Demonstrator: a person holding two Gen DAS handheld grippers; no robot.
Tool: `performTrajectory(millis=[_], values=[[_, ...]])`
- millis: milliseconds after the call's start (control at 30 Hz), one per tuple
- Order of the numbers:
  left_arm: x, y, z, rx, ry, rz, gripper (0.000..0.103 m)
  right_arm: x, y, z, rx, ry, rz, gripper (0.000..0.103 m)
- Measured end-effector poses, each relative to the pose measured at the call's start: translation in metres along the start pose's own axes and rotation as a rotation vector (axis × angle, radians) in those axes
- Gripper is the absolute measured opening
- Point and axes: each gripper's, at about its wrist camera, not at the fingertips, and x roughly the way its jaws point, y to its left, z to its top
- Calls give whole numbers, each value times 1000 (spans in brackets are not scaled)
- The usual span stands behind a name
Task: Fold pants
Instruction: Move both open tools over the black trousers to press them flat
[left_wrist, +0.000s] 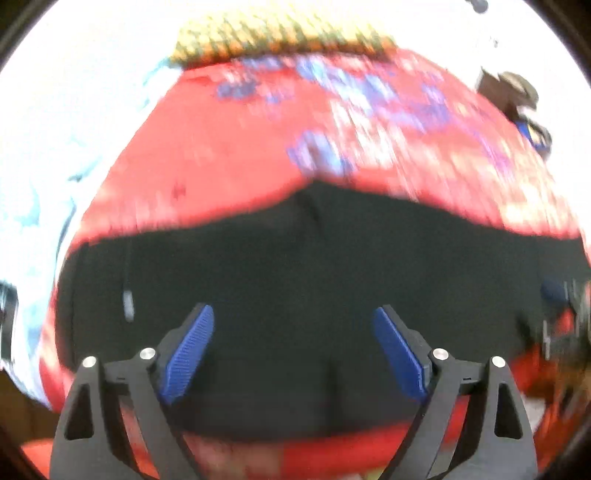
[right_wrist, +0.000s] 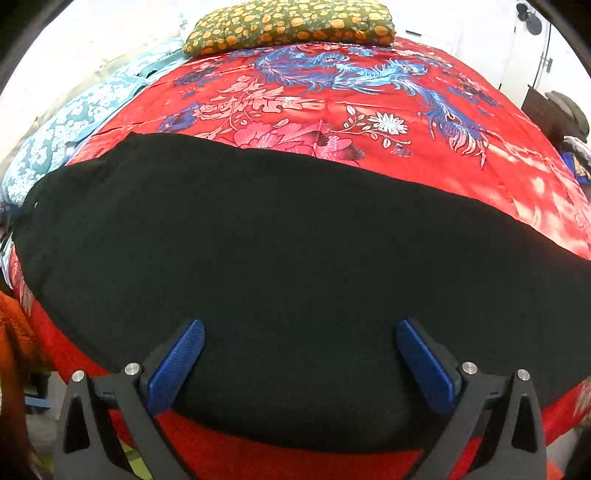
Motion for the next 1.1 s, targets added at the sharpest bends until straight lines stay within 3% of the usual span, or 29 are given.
performTrajectory(millis=[67, 133, 200, 233, 267, 333, 467, 667, 767, 833, 900, 1000, 1100], values=[[22, 12, 28, -36, -20, 54, 90, -2, 1, -4, -4, -13, -1, 103], [50, 19, 40, -45, 25, 118, 90, 0, 3, -2, -9, -26, 2, 103], [88, 28, 28, -9, 186, 253, 85, 1, 4, 0, -11, -35, 0, 103], [94, 34, 16, -11, 226, 273, 86, 2, 5, 0, -12, -38, -2, 103], [87, 40, 3, -29, 196, 257, 85, 3, 6, 1, -14, -37, -4, 103], [68, 46, -17, -17, 183, 301, 85, 3, 6, 1, -17, -36, -5, 103], [35, 48, -28, -21, 129, 281, 82, 3, 6, -1, -18, -46, -6, 103], [8, 15, -20, -17, 14, 80, 94, 2, 4, 2, -18, -31, 2, 103], [26, -9, -34, 105, 56, 80, 94, -5, 0, 5, 10, -34, 0, 103], [51, -11, -57, 131, 199, 84, 90, -18, -4, 6, 35, -82, 0, 103], [43, -3, -66, 100, 180, 55, 91, -30, -3, 7, 33, -119, -17, 103], [34, -1, -69, 128, 226, 61, 90, -45, -1, 8, 8, -180, -42, 103], [20, -1, -75, 128, 237, 51, 89, -35, 4, 7, -22, -134, -43, 103]])
